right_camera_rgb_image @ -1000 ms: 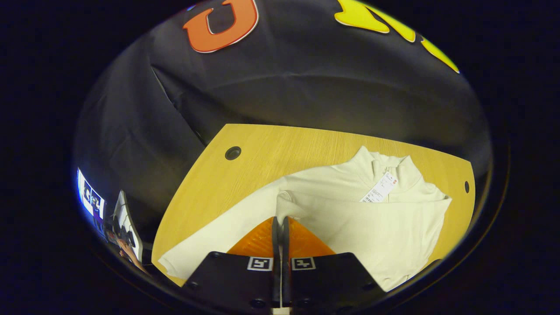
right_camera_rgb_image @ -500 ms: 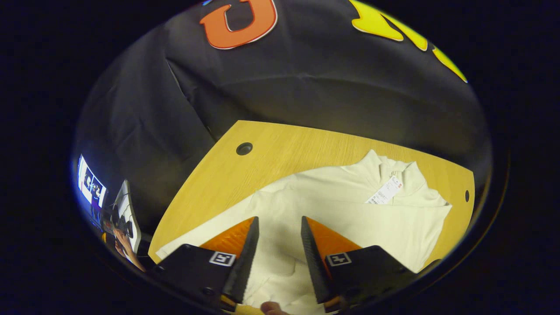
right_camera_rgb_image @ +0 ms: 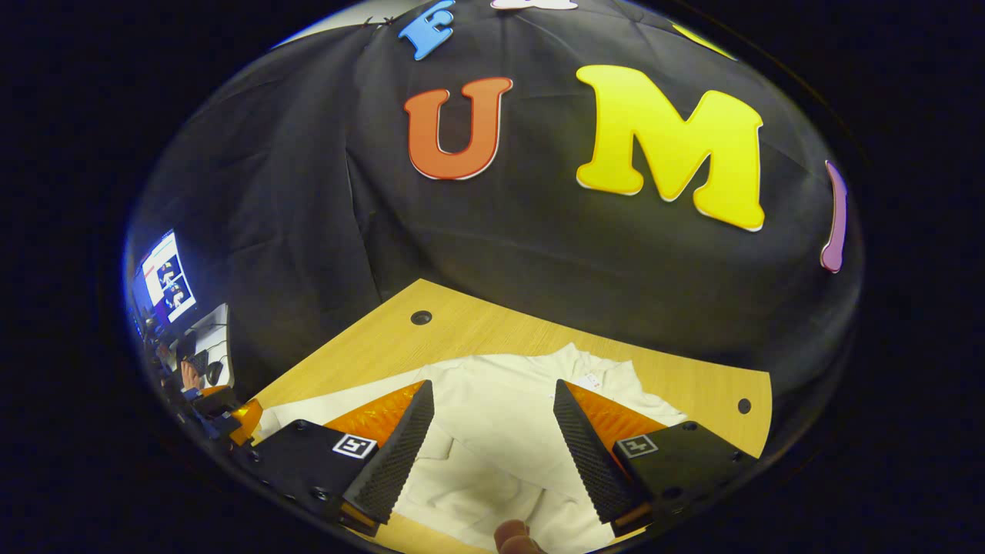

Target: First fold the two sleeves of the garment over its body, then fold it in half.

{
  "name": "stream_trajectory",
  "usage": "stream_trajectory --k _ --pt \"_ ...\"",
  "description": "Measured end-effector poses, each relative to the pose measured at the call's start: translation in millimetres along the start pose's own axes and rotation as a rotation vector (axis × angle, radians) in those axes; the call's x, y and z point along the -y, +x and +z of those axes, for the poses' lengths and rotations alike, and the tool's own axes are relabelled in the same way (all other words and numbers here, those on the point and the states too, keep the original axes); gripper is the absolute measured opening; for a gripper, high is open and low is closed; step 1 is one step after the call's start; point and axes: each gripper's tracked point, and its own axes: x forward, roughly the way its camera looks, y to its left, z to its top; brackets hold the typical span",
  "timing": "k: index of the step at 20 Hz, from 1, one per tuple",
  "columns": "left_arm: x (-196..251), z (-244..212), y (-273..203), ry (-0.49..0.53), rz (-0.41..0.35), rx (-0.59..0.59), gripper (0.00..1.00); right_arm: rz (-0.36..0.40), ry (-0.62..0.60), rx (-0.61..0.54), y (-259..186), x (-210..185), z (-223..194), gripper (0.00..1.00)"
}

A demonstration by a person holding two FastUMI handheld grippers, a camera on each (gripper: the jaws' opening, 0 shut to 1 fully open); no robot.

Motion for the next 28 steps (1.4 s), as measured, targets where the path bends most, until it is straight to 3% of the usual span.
stream_trajectory --k 3,6,8,12,15,19,27,28 --pt "-33 -33 10 -0.069 0.125 -0.101 1.00 -0.012 0.023 0.040 -53 20 -6 0.97" --pt "-44 -64 21 -0.140 0.180 -0.209 1.00 -0.031 0.065 0.043 -94 38 -21 0.97" --pt "-43 -79 28 -0.180 0.188 -0.263 1.00 -0.078 0.067 0.045 -107 55 -31 0.97" --pt "-48 -103 39 -0.236 0.233 -0.356 1.00 -0.089 0.091 0.000 -128 63 -58 0.97" --pt "-45 -114 46 -0.332 0.233 -0.416 1.00 -0.105 0.106 -0.040 -134 67 -75 0.97" --pt "-42 -110 54 -0.319 0.220 -0.472 0.98 -0.112 0.146 -0.083 -133 68 -90 0.97" --pt "-43 -110 54 -0.406 0.213 -0.636 0.81 -0.152 0.178 -0.019 -150 84 -81 0.97" --pt "-40 -110 57 -0.405 0.203 -0.641 0.69 -0.170 0.179 0.004 -155 89 -78 0.97"
